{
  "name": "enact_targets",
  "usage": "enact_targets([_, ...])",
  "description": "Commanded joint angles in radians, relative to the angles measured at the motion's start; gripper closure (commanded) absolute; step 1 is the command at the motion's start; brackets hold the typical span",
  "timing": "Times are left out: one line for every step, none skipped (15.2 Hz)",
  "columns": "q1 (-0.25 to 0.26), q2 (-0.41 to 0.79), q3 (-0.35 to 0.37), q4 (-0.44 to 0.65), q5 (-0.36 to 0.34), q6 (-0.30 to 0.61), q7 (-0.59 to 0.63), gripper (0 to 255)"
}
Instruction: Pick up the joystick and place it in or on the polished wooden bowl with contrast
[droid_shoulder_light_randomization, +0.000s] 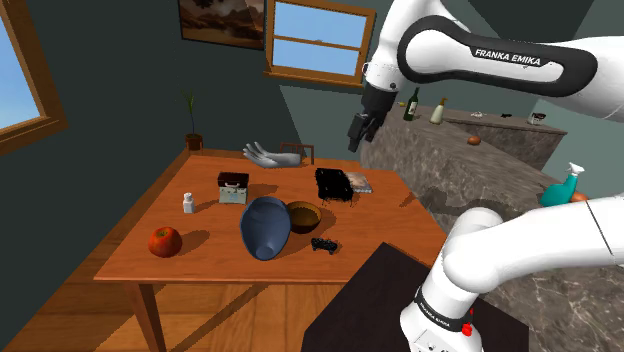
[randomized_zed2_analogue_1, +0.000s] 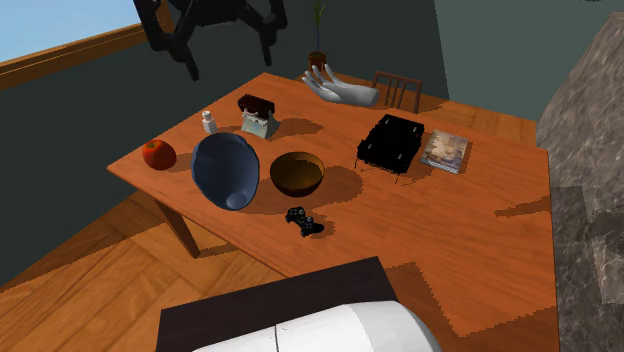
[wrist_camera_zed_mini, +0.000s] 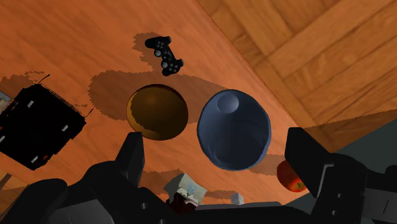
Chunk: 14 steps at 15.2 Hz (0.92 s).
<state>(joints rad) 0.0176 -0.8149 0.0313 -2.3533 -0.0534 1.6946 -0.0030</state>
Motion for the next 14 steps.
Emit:
enact_targets([0.000,0.000,0.000,0.000,0.000,0.000,0.000,0])
enact_targets([0.001,0.005,-0.010,-0.028,-0.004,0.028,-0.014,0])
enact_targets([0.002,0.011,-0.020,-0.055,-0.008,0.057,-0.029,0])
enact_targets([0.002,0.018,-0.030,-0.081,-0.012,0.086,-0.043,0])
enact_targets([0.003,0.028,-0.040,-0.106,-0.016,0.116,-0.058,0])
enact_targets([0.003,0.038,-0.051,-0.130,-0.020,0.146,-0.072,0])
enact_targets([0.003,0.050,-0.061,-0.152,-0.025,0.176,-0.087,0])
enact_targets([0.004,0.064,-0.072,-0.174,-0.029,0.207,-0.101,0])
enact_targets([0.004,0.079,-0.083,-0.194,-0.034,0.239,-0.116,0])
enact_targets([0.003,0.096,-0.093,-0.213,-0.038,0.270,-0.131,0])
enact_targets([0.003,0.115,-0.104,-0.231,-0.043,0.303,-0.145,0])
enact_targets([0.003,0.136,-0.114,-0.248,-0.047,0.336,-0.160,0])
enact_targets([0.002,0.158,-0.125,-0.264,-0.051,0.369,-0.175,0])
enact_targets([0.002,0.182,-0.136,-0.278,-0.055,0.403,-0.190,0])
